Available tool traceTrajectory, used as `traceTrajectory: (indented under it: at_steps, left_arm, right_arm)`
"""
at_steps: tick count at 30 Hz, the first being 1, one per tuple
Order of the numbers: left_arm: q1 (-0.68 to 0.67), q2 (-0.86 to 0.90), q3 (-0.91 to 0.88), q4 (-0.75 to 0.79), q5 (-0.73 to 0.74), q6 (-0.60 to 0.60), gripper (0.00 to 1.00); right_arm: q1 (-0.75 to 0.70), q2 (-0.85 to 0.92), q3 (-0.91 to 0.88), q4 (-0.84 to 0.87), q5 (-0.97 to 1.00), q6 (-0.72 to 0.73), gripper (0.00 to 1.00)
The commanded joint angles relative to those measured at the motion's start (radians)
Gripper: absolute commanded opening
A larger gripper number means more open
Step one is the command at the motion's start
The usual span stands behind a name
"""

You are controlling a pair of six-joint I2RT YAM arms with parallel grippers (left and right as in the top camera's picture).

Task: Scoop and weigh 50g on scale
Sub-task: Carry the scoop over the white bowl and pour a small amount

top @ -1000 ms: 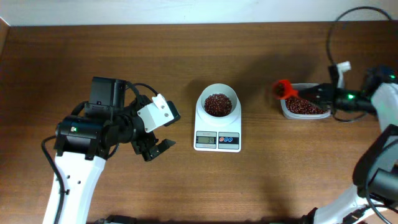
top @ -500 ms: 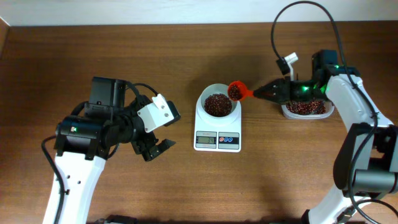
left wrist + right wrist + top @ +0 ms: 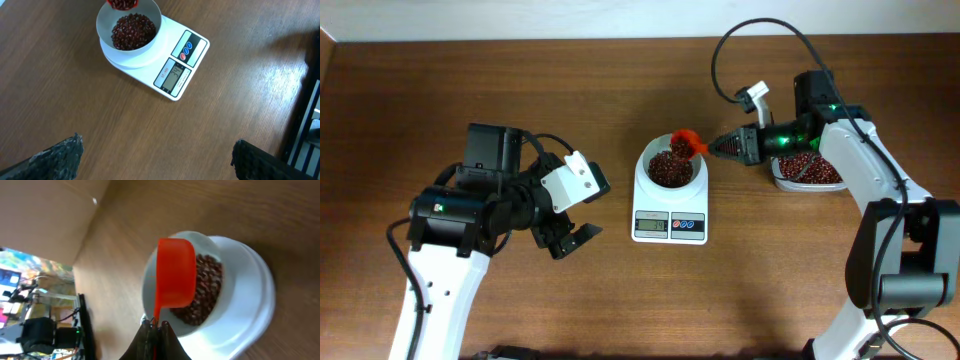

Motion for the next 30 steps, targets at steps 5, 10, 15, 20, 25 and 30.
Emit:
traceTrajectory:
  at_steps: [5, 10, 15, 20, 25, 30]
  left_arm:
    - [0.004, -0.004, 0.013, 0.001, 0.007, 0.005, 0.99]
    - [0.004, -0.004, 0.013, 0.001, 0.007, 0.005, 0.99]
    - [0.004, -0.004, 0.013, 0.001, 0.007, 0.005, 0.99]
    - [0.004, -0.004, 0.013, 0.001, 0.007, 0.005, 0.99]
    - [0.004, -0.004, 0.013, 0.001, 0.007, 0.005, 0.99]
    - [0.004, -0.004, 0.013, 0.001, 0.007, 0.005, 0.99]
  right_arm:
    - [0.008, 0.007, -0.005, 0.010, -0.064, -0.024, 0.04]
    - [0.008, 0.007, -0.005, 0.025, 0.039, 0.092, 0.04]
    - [0.012, 0.007, -0.005, 0.000, 0.066, 0.062, 0.04]
    - [0.014, 0.007, -0.005, 0.007, 0.017, 0.062, 0.04]
    - [0.014, 0.007, -0.005, 0.007, 0.014, 0.063, 0.04]
    - [0.014, 0.007, -0.005, 0.010, -0.060, 0.064, 0.04]
